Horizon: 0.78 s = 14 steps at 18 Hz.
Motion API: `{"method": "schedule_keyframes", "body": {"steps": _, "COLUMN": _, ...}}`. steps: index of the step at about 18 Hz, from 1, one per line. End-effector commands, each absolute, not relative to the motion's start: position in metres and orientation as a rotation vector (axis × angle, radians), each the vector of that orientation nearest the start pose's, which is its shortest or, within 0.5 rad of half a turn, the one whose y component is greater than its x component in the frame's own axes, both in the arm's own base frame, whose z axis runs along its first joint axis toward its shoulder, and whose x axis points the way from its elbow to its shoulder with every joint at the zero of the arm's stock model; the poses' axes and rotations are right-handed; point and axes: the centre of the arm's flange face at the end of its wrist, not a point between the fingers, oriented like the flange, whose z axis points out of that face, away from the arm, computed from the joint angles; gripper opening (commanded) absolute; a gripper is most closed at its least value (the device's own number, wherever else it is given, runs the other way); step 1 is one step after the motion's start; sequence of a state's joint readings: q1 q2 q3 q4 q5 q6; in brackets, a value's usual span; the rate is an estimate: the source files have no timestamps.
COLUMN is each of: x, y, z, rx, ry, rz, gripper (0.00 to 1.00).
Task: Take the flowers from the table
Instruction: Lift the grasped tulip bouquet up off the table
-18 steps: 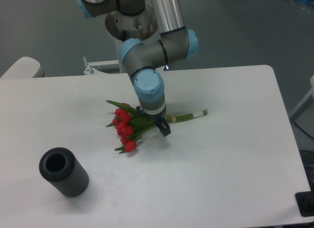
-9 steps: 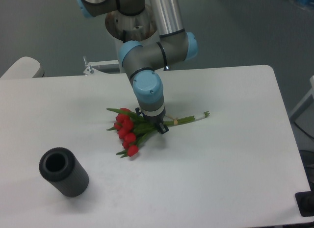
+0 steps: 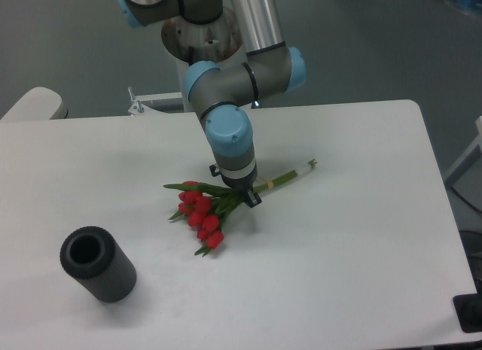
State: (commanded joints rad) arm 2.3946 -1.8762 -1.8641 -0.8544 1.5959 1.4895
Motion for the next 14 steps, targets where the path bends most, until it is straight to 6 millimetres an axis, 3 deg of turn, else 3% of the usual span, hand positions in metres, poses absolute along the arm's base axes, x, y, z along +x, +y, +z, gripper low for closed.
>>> {"method": "schedule_keyframes", "body": {"steps": 3, "x": -0.331, "y": 0.509, "z": 0.318, "rx": -2.667, "ry": 0.919, "rz": 0.162, "gripper": 0.12}}
{"method": "schedule_keyframes", "body": {"steps": 5, "x": -0.346, "y": 0.506, "z": 0.333, "rx": -2.616, "ry": 0.878, "rz": 0.170, "gripper": 0.12}}
{"method": "schedule_keyframes", "body": {"steps": 7, "x": -0.350, "y": 0.507, "z": 0.338, "rx": -2.601, "ry": 0.869, "rz": 0.177, "gripper": 0.12}}
{"method": "schedule_keyframes", "body": {"steps": 9, "x": -0.354, "y": 0.516, "z": 0.357, "rx": -2.513, "ry": 0.835, "rz": 0.159, "gripper": 0.12}}
{"method": "schedule_keyframes", "body": {"steps": 14, "x": -0.370, "y": 0.528, "z": 0.391, "rx": -2.364, "ry": 0.584, "rz": 0.033, "gripper": 0.11}}
